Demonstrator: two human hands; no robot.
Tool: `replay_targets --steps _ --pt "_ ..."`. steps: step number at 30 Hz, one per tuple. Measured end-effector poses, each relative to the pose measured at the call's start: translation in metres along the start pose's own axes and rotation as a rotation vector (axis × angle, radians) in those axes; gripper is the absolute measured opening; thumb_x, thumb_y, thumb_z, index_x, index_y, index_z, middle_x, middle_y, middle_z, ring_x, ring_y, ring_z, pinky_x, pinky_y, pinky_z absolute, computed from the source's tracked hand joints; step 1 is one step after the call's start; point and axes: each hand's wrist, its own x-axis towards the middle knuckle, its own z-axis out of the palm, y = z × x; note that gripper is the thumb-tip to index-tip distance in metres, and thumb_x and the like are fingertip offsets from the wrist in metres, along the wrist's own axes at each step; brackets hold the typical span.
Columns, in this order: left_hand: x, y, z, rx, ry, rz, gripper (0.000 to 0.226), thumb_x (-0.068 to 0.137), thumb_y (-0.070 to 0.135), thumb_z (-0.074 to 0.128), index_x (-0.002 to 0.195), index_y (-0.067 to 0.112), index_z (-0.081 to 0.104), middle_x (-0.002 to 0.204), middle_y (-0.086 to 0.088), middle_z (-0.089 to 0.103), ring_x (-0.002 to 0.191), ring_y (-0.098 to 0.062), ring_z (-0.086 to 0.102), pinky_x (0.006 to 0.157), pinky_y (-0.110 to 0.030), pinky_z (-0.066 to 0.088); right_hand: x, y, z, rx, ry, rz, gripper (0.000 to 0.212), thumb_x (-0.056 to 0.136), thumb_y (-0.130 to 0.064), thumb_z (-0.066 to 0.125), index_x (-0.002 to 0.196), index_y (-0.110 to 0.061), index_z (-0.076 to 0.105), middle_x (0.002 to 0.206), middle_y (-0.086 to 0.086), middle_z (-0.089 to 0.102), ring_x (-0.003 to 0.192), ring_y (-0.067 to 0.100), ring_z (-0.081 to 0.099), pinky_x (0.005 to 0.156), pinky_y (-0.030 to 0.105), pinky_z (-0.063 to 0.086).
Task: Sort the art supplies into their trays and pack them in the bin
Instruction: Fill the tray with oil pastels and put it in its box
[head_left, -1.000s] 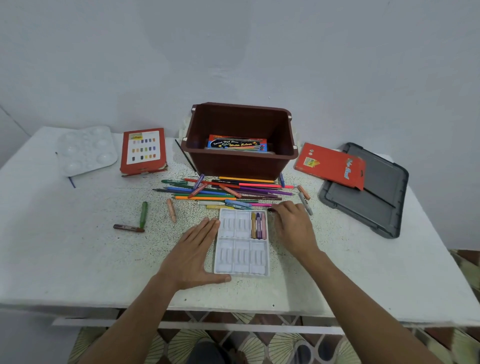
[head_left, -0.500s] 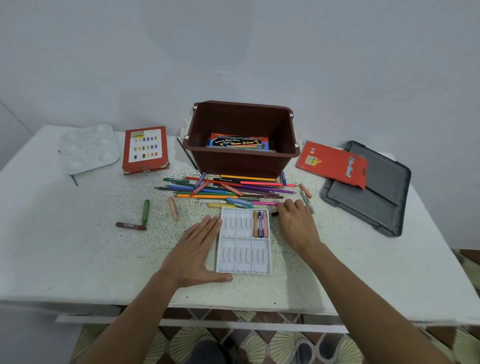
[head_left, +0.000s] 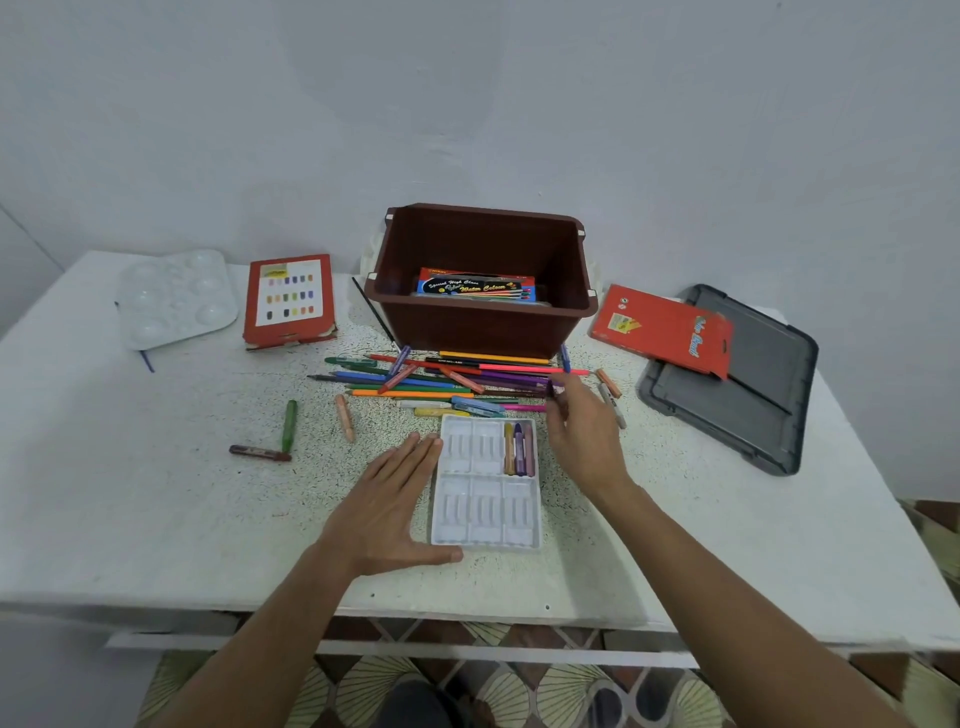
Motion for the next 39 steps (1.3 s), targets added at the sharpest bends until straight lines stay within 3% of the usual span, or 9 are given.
replay_targets --steps 2,4,9,13,20,24,29,35,39 --pt "0.000 0.000 0.000 0.000 0.001 0.000 0.128 0.069 0.098 0.034 0.154 0.016 -0.015 0.162 0.005 -0.020 0.146 -0.007 -0.025 0.121 -0.034 -0.011 -0.002 -0.014 0.000 0.187 -0.047 0.048 0.027 0.099 -0.011 0.052 0.125 -0.020 0.054 0.090 -0.010 0.066 0.077 0.010 0.062 0.061 0.024 0.047" --pt "-0.001 0.001 0.000 0.002 0.010 -0.003 0.128 0.069 0.097 0.035 0.155 0.016 -0.012 0.163 0.005 -0.016 0.147 -0.007 -0.022 0.121 -0.034 -0.010 -0.003 -0.023 0.002 0.240 -0.098 0.101 0.028 0.098 -0.012 0.056 0.125 -0.017 0.055 0.082 -0.010 0.063 0.077 0.011 0.063 0.069 0.032 0.053" --pt "-0.001 0.001 0.000 0.009 -0.001 -0.005 0.128 0.068 0.098 0.032 0.154 0.016 -0.016 0.161 0.006 -0.021 0.146 -0.006 -0.025 0.120 -0.032 -0.012 -0.008 -0.029 0.012 0.229 -0.242 0.153 0.026 0.096 -0.012 0.060 0.122 -0.016 0.056 0.078 -0.006 0.063 0.071 0.011 0.063 0.065 0.033 0.055" --pt "0.000 0.000 0.001 -0.010 0.009 -0.010 0.128 0.069 0.097 0.036 0.156 0.016 -0.010 0.163 0.004 -0.014 0.148 -0.007 -0.020 0.120 -0.033 -0.009 -0.011 -0.027 0.018 0.159 -0.294 0.143 0.029 0.095 -0.014 0.062 0.123 -0.018 0.057 0.075 -0.010 0.062 0.076 0.016 0.065 0.074 0.040 0.057" --pt "0.000 0.000 0.001 0.014 -0.005 -0.014 0.128 0.068 0.098 0.033 0.154 0.017 -0.017 0.161 0.005 -0.022 0.146 -0.007 -0.027 0.120 -0.033 -0.012 -0.006 -0.023 0.026 0.042 -0.279 0.070 0.032 0.093 -0.017 0.065 0.125 -0.017 0.061 0.086 0.002 0.068 0.076 0.015 0.059 0.069 0.032 0.051" --pt "0.000 0.000 0.000 0.030 -0.001 -0.015 0.128 0.069 0.098 0.031 0.153 0.017 -0.020 0.160 0.006 -0.026 0.144 -0.006 -0.030 0.120 -0.032 -0.015 -0.003 -0.021 0.029 -0.029 -0.284 0.027 0.034 0.093 -0.016 0.065 0.127 -0.017 0.061 0.088 0.001 0.062 0.080 0.017 0.055 0.067 0.028 0.043" --pt "0.000 0.001 0.000 0.014 0.002 -0.011 0.128 0.069 0.098 0.032 0.154 0.017 -0.018 0.161 0.006 -0.024 0.145 -0.006 -0.028 0.119 -0.030 -0.017 -0.003 -0.015 0.034 -0.091 -0.285 0.070 0.045 0.092 -0.024 0.067 0.135 -0.025 0.053 0.109 0.008 0.060 0.095 0.026 0.060 0.079 0.035 0.050" --pt "0.000 0.000 0.001 0.003 0.020 -0.006 0.128 0.069 0.097 0.037 0.156 0.016 -0.009 0.163 0.004 -0.013 0.148 -0.008 -0.020 0.120 -0.032 -0.010 -0.010 -0.014 0.039 -0.102 -0.234 0.056 0.042 0.094 -0.025 0.061 0.135 -0.024 0.051 0.113 0.010 0.058 0.100 0.028 0.056 0.076 0.034 0.045" --pt "0.000 0.000 0.001 0.005 0.008 -0.005 0.128 0.068 0.098 0.034 0.155 0.016 -0.012 0.163 0.005 -0.016 0.147 -0.007 -0.022 0.121 -0.034 -0.009 -0.012 -0.005 0.026 -0.068 -0.157 0.053 0.035 0.098 -0.026 0.054 0.132 -0.018 0.054 0.113 0.009 0.058 0.102 0.027 0.056 0.075 0.033 0.044"
